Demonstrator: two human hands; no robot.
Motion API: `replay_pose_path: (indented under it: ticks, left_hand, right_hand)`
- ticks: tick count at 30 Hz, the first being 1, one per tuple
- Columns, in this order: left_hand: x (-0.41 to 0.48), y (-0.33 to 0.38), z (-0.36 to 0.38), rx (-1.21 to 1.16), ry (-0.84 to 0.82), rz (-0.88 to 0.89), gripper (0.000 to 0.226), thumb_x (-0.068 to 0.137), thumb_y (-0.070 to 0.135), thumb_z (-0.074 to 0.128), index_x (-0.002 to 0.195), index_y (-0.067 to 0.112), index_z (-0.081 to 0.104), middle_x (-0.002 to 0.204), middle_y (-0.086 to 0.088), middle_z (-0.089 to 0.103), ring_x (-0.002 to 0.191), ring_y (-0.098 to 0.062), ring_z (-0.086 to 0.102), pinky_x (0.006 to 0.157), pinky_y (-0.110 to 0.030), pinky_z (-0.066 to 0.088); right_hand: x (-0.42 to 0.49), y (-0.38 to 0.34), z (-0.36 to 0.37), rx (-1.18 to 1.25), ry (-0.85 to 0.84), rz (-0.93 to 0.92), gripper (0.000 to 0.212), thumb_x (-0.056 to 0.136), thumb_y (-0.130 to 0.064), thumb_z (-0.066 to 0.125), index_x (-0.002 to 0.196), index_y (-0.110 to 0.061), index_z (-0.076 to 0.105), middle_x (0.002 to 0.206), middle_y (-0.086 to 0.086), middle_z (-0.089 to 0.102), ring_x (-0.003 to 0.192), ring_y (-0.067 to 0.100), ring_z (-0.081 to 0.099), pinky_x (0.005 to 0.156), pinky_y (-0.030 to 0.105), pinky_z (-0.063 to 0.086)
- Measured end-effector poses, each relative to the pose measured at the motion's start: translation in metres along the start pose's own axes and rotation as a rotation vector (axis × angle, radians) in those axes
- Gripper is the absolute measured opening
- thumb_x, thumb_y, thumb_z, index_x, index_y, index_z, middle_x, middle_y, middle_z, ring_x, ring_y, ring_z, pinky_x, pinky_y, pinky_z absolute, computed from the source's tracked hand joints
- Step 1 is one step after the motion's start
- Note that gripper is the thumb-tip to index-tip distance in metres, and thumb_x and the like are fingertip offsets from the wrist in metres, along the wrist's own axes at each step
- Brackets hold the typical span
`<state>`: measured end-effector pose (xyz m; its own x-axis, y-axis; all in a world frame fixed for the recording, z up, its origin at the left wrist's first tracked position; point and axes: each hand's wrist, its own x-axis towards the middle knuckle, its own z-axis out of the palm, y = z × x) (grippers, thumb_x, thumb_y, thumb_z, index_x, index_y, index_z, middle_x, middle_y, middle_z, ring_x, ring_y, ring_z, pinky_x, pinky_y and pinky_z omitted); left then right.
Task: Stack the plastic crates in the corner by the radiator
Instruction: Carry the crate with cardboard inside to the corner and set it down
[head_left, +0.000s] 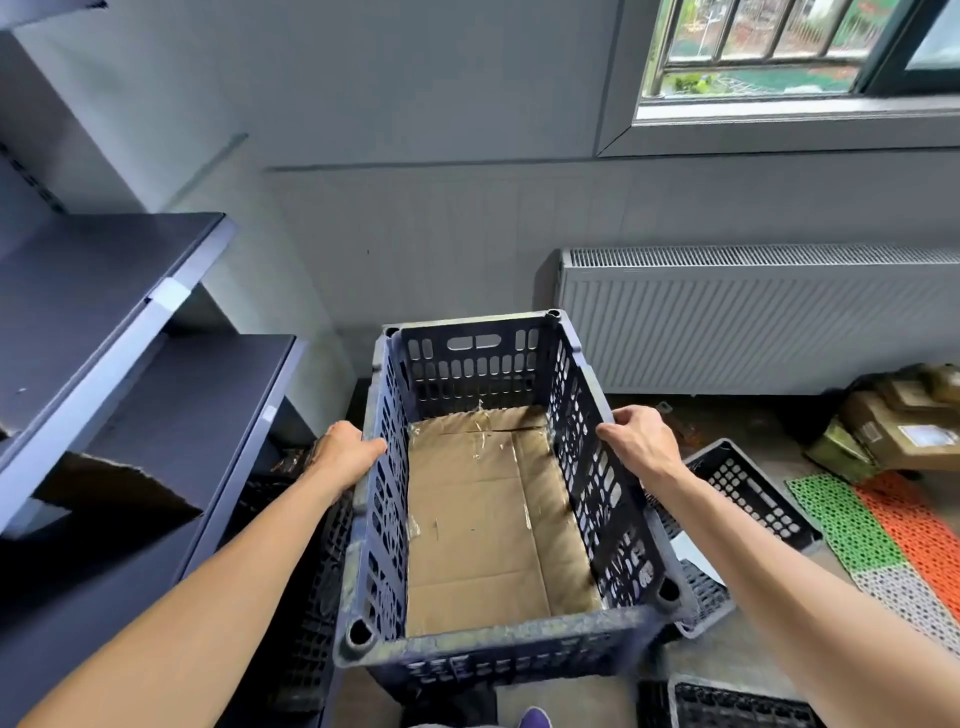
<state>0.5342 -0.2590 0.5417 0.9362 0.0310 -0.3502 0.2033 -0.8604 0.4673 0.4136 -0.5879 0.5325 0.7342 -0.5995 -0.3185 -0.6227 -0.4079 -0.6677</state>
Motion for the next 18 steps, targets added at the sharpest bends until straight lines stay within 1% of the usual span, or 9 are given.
replay_pose_path:
  ticks: [2, 5, 8, 11, 14, 16, 18]
  left_hand:
    - [0.019, 0.009, 0.000, 0.008, -0.008, 0.005, 0.044, 0.085, 0.024, 0.064, 0.055, 0.018, 0.033, 0.051, 0.002, 0.032, 0.045, -0.018, 0.032, 0.046, -0.027, 0.020]
    - [0.057, 0.019, 0.002, 0.017, -0.020, 0.013, 0.043, 0.085, 0.024, 0.063, 0.056, 0.017, 0.032, 0.051, 0.000, 0.030, 0.045, -0.019, 0.030, 0.048, -0.028, 0.020]
    - [0.097, 0.030, 0.000, 0.011, -0.047, 0.025, 0.044, 0.084, 0.024, 0.064, 0.056, 0.016, 0.032, 0.051, 0.000, 0.028, 0.045, -0.019, 0.029, 0.048, -0.028, 0.020]
    - [0.133, 0.038, -0.003, 0.009, -0.084, 0.028, 0.043, 0.084, 0.025, 0.064, 0.055, 0.016, 0.033, 0.052, 0.000, 0.031, 0.046, -0.019, 0.032, 0.049, -0.028, 0.023]
    - [0.162, 0.045, -0.013, 0.005, -0.084, 0.011, 0.043, 0.086, 0.028, 0.063, 0.056, 0.015, 0.035, 0.053, -0.001, 0.034, 0.047, -0.019, 0.034, 0.049, -0.028, 0.024]
    - [0.179, 0.047, -0.020, 0.016, -0.090, 0.002, 0.043, 0.087, 0.027, 0.062, 0.057, 0.015, 0.034, 0.054, -0.001, 0.032, 0.047, -0.019, 0.033, 0.049, -0.029, 0.023]
    - [0.196, 0.048, -0.028, 0.008, -0.077, -0.021, 0.041, 0.087, 0.026, 0.061, 0.058, 0.016, 0.034, 0.052, 0.000, 0.032, 0.046, -0.020, 0.033, 0.048, -0.027, 0.024]
  right_hand:
    - [0.017, -0.007, 0.001, -0.004, -0.004, 0.011, 0.021, 0.075, -0.025, 0.061, 0.090, -0.018, 0.074, 0.078, 0.002, 0.074, 0.075, 0.020, 0.069, 0.073, 0.033, 0.056]
    - [0.042, -0.021, 0.003, -0.024, -0.012, 0.023, 0.020, 0.077, -0.025, 0.059, 0.087, -0.016, 0.074, 0.074, 0.001, 0.073, 0.070, 0.016, 0.068, 0.070, 0.032, 0.056]
    - [0.070, -0.039, 0.008, -0.043, -0.024, 0.042, 0.019, 0.079, -0.025, 0.059, 0.086, -0.016, 0.074, 0.074, 0.000, 0.072, 0.068, 0.014, 0.067, 0.062, 0.027, 0.052]
    - [0.097, -0.058, 0.014, -0.069, -0.035, 0.053, 0.022, 0.080, -0.027, 0.057, 0.086, -0.015, 0.074, 0.074, 0.002, 0.073, 0.069, 0.017, 0.069, 0.064, 0.030, 0.053]
    - [0.124, -0.081, 0.025, -0.071, -0.035, 0.056, 0.023, 0.079, -0.027, 0.057, 0.087, -0.016, 0.074, 0.075, 0.002, 0.074, 0.069, 0.017, 0.070, 0.060, 0.030, 0.054]
    - [0.141, -0.097, 0.031, -0.051, -0.044, 0.053, 0.025, 0.074, -0.029, 0.056, 0.085, -0.017, 0.075, 0.073, 0.001, 0.075, 0.070, 0.019, 0.071, 0.066, 0.036, 0.060]
    - [0.160, -0.113, 0.039, -0.068, -0.064, 0.036, 0.024, 0.073, -0.028, 0.055, 0.081, -0.016, 0.074, 0.073, 0.001, 0.074, 0.073, 0.021, 0.071, 0.073, 0.040, 0.061]
